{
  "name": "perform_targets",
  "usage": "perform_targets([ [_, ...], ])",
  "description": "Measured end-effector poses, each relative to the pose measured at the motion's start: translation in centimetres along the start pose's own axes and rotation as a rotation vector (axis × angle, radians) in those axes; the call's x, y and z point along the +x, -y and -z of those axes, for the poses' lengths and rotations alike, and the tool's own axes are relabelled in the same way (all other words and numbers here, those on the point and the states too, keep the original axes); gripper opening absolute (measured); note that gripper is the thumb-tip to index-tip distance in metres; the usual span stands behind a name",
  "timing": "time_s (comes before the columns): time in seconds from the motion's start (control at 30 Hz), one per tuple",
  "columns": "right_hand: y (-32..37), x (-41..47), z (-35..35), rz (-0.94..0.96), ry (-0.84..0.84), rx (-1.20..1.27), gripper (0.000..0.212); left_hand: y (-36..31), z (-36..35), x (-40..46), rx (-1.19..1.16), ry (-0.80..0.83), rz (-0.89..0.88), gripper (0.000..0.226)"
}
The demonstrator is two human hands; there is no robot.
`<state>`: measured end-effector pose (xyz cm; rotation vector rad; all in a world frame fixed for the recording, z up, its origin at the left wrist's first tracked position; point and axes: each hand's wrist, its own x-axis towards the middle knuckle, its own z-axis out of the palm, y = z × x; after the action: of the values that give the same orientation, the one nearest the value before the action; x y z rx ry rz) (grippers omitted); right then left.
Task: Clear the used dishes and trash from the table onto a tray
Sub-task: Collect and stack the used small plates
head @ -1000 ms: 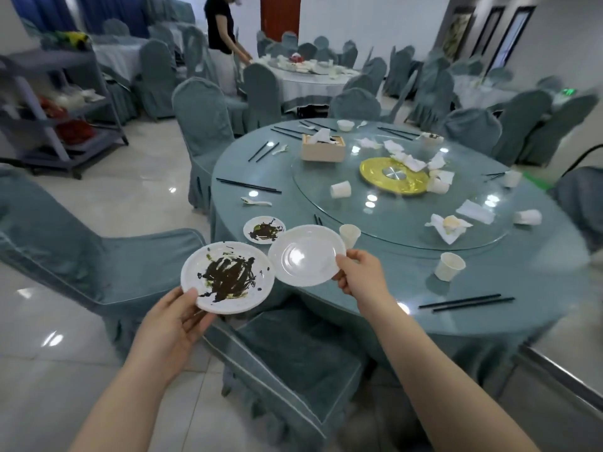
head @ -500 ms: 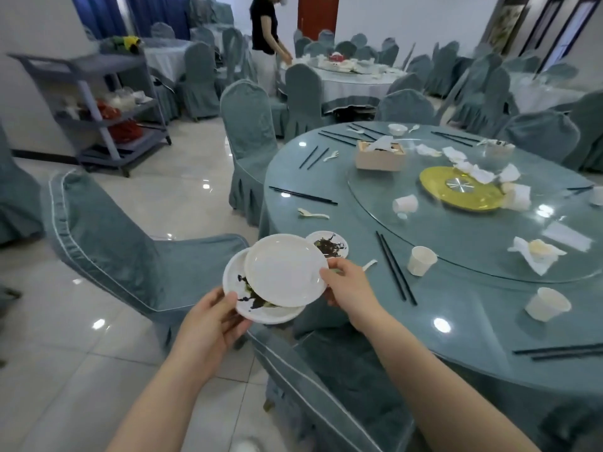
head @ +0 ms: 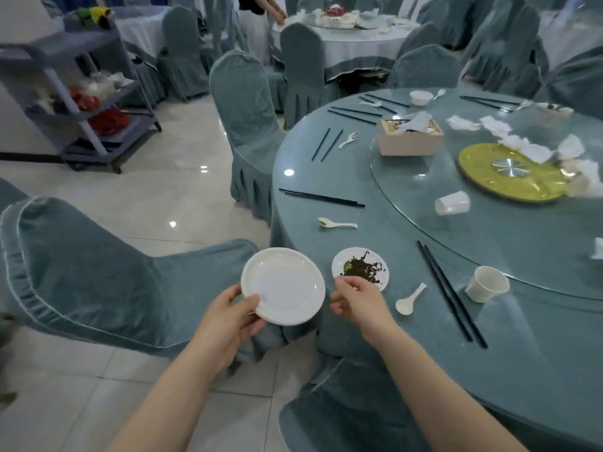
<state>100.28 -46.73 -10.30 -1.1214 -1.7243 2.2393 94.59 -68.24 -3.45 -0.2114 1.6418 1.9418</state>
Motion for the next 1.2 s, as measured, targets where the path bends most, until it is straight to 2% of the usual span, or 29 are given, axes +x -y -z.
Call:
perform_targets([
  [0.13,-1.8,4.5,3.9,-0.184,-0.257,0.036,0.01,-0.8,-0.1,3.1,-0.008,-0.001,0.03,0.028],
  [0.2,-2.6,6.2,5.1,-0.26,-0.361,0.043,0.02,-1.3,-0.1,4.2,-0.02,0.0,0.04,0.026],
  [0.27,-2.9,7.4,5.4,-0.291,-0.432,0.09,0.028,-2.0,-0.2,5.1,-0.036,0.008,0.051,0.021],
  [0.43,-2.6,9.2,4.8,-0.332,-0.569,0.069,0.022,-3.2,0.2,6.9,-0.053,0.019,0.049,0.017],
  [0.5,-2.3,9.1,4.2,-0.35,-0.562,0.071,0.014,-3.5,0.7,7.3,-0.056,0.031,0.05,0.015],
  [0.6,-1.3,8.2,2.8,-0.28,-0.518,0.045,0.003,-4.0,1.7,8.0,-0.07,0.043,0.058,0.015],
  [0.7,0.5,7.0,0.8,-0.192,-0.486,0.125,0.005,-4.5,3.4,8.9,-0.069,0.035,0.063,0.02],
  [0.83,3.6,5.3,-3.7,-0.078,-0.349,0.14,0.007,-5.4,5.9,9.9,-0.057,0.025,0.053,0.022],
  [0.97,5.8,3.8,-10.8,0.003,-0.198,0.122,0.008,-7.3,10.5,10.0,-0.055,0.035,0.028,0.025],
  [1.2,6.4,0.5,-26.6,0.126,-0.025,-0.087,0.008,-12.9,22.2,9.3,-0.086,0.063,-0.034,0.017],
])
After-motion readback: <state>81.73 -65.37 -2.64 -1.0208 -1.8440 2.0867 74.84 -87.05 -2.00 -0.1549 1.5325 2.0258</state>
